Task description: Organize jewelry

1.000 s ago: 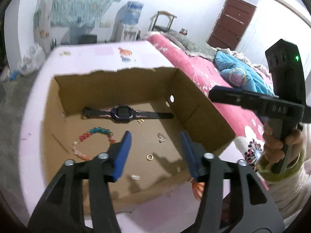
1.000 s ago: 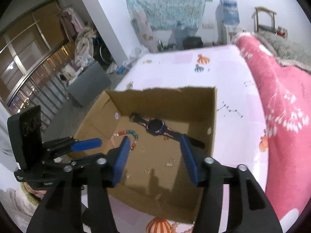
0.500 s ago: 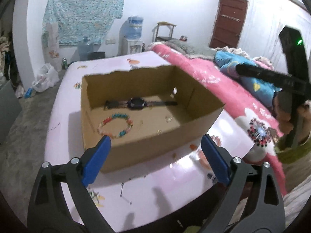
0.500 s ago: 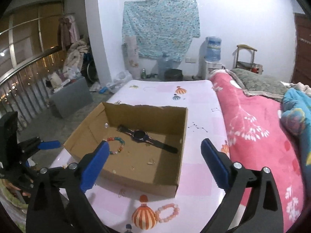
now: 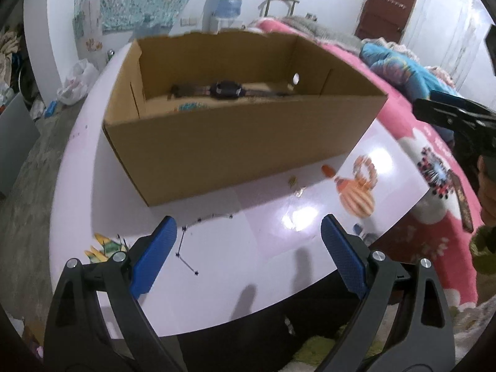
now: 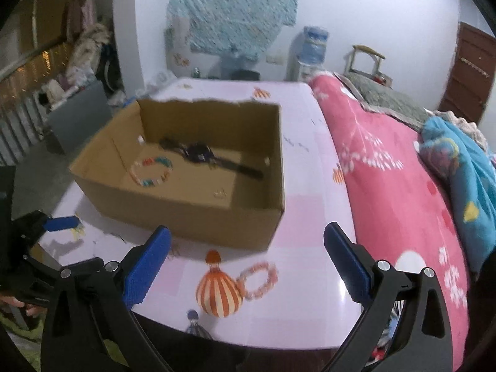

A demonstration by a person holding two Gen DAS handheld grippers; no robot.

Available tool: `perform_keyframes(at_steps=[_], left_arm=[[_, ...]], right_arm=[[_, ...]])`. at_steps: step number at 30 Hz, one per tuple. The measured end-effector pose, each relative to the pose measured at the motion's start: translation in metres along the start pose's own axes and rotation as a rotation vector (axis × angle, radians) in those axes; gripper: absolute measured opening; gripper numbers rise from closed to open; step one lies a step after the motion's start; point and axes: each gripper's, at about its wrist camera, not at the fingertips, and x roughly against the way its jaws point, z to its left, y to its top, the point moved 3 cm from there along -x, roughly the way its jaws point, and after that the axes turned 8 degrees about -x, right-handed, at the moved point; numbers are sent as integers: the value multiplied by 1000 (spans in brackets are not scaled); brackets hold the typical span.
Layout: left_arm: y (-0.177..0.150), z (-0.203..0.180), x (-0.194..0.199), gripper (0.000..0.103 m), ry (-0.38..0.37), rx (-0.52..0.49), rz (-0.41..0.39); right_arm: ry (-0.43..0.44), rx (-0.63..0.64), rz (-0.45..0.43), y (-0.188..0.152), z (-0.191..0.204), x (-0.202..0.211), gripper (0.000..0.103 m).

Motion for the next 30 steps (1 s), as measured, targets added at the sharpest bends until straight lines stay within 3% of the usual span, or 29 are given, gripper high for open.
perform_keyframes(at_steps=[5, 11, 17, 21, 30], left_arm=[[-10, 8, -24, 90, 23, 47, 56], [-15, 24, -52, 90, 91, 81, 103], [-20, 23, -59, 95, 166, 7, 91], [-23, 22, -57, 95, 168, 0, 67], [-21, 18, -58, 95, 158, -7, 103]], right_arm=[[-45, 34, 29, -17, 11, -7, 96], [2, 10, 72, -33, 17, -20, 96], [13, -2, 60, -49, 14, -24, 96], [71, -37, 82, -59, 13, -31, 96], [245, -82, 111, -56, 25, -49, 96]])
